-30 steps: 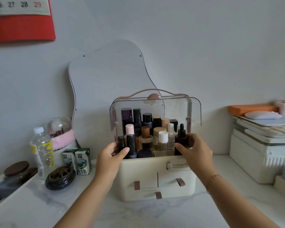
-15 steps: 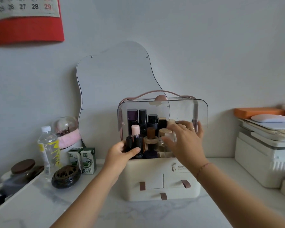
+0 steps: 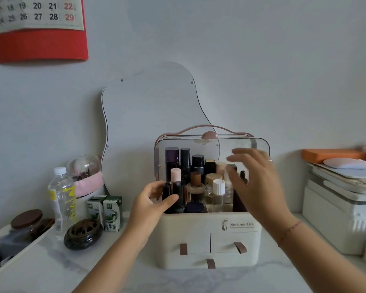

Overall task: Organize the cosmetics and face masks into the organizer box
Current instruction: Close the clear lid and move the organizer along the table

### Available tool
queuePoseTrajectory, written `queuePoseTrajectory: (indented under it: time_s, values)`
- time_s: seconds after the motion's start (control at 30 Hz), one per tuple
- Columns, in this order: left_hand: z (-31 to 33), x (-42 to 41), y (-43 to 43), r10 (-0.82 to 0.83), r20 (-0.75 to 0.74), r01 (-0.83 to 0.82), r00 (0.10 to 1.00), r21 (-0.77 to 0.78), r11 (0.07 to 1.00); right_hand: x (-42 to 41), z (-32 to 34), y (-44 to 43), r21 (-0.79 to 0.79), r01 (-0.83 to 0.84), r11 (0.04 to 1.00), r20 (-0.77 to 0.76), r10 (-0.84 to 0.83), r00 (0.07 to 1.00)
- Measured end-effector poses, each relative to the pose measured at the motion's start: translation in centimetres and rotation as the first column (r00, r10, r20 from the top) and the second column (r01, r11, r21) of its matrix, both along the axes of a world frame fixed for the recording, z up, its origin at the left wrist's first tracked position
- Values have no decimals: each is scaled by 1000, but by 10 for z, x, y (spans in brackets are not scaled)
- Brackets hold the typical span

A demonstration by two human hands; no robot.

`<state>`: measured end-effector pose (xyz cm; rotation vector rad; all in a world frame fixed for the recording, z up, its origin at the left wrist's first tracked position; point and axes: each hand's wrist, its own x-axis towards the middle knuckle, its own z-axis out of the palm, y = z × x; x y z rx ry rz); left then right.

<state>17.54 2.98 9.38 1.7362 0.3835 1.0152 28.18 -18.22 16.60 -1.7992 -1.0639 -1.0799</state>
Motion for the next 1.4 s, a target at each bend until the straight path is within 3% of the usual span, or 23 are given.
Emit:
queuePoseTrajectory:
  time_s: [0.1,0.2,0.27,0.33,0.53,0.63,0.8,0.97,1.07,1.17,1.4]
  values:
    - [11,-15,-2,86,172,-88,981,8,996,8,17,-19,221,10,975,59,-23,998]
    - [35,-21,-6,88,274,-86,958,-19,996,26,23,-25,276,41,960,-227,24,974]
    - [50,-20,-11,25,255,-28,967,8,1000,32,20,-24,269,-26,963,-434,145,889]
    - [55,-18,-19,-57,227,51,972,32,998,32,14,-21,288,-129,949,-512,267,817]
    - [34,-26,-32,-72,226,74,971,0,997,17,-18,-29,345,-211,915,-522,374,767]
    - [9,-28,-37,-40,160,38,986,17,999,9,-45,-34,308,-212,927,-556,357,751]
    - [-25,-23,-38,9,56,-10,998,14,1000,8,-85,-33,275,-241,931,-669,365,647]
    - [-39,-14,-31,44,23,-43,999,-50,998,21,-98,-28,255,-227,940,-688,341,641]
    - [-52,-8,-24,-33,-36,27,999,-148,989,32,-107,-26,293,-275,916,-776,396,490]
    - [-73,-6,-20,-183,-13,173,983,-264,949,41,-122,-27,392,-420,818,-793,532,297]
    - [-112,-1,-14,-188,-32,164,982,-360,918,52,-167,-27,380,-448,809,-836,507,207]
